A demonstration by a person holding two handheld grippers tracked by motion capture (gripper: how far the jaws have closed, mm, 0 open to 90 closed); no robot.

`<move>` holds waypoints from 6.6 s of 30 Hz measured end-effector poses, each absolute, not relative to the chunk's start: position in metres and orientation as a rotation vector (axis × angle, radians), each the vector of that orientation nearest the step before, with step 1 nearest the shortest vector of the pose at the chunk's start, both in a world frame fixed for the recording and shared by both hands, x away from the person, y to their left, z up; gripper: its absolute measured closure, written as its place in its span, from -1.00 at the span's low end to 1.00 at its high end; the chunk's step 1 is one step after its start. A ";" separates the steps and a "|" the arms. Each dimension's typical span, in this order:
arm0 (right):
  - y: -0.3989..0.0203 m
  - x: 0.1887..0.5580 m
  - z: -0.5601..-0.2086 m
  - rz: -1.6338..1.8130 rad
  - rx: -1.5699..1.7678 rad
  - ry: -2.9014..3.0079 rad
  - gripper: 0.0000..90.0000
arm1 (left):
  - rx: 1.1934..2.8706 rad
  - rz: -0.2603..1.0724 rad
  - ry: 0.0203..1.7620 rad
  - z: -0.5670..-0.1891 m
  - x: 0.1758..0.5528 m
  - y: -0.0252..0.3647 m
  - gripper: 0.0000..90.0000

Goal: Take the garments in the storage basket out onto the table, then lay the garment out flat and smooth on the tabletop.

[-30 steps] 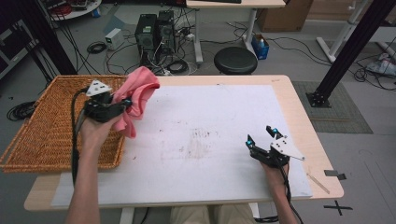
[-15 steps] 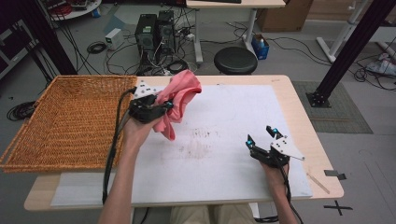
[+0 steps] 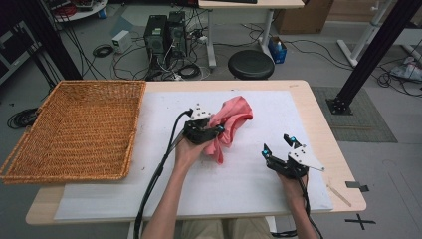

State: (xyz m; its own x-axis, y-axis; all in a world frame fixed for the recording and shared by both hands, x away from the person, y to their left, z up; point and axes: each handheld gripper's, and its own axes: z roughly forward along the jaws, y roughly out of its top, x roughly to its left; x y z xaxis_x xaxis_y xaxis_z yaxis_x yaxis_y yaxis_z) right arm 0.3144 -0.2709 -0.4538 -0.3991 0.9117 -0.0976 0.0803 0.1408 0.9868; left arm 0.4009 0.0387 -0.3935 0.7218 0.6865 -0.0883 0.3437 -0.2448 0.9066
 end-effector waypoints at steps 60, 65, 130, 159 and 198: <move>-0.270 0.316 -0.453 1.340 0.974 1.662 -0.54 | 1.845 0.538 0.839 -0.414 0.386 0.037 -0.37; -0.270 0.315 -0.453 1.341 0.977 1.657 -0.54 | 1.784 0.542 0.835 -0.403 0.365 0.057 -0.37; -0.264 0.320 -0.452 1.273 0.972 1.722 -0.48 | 1.852 0.529 0.952 -0.445 0.345 0.049 0.05; -0.190 0.368 -0.448 1.198 1.038 2.318 0.46 | 1.800 0.589 1.080 -0.439 0.347 0.076 0.88; -0.264 0.329 -0.443 1.171 1.213 2.220 0.24 | 1.843 0.390 1.097 -0.438 0.363 0.072 0.12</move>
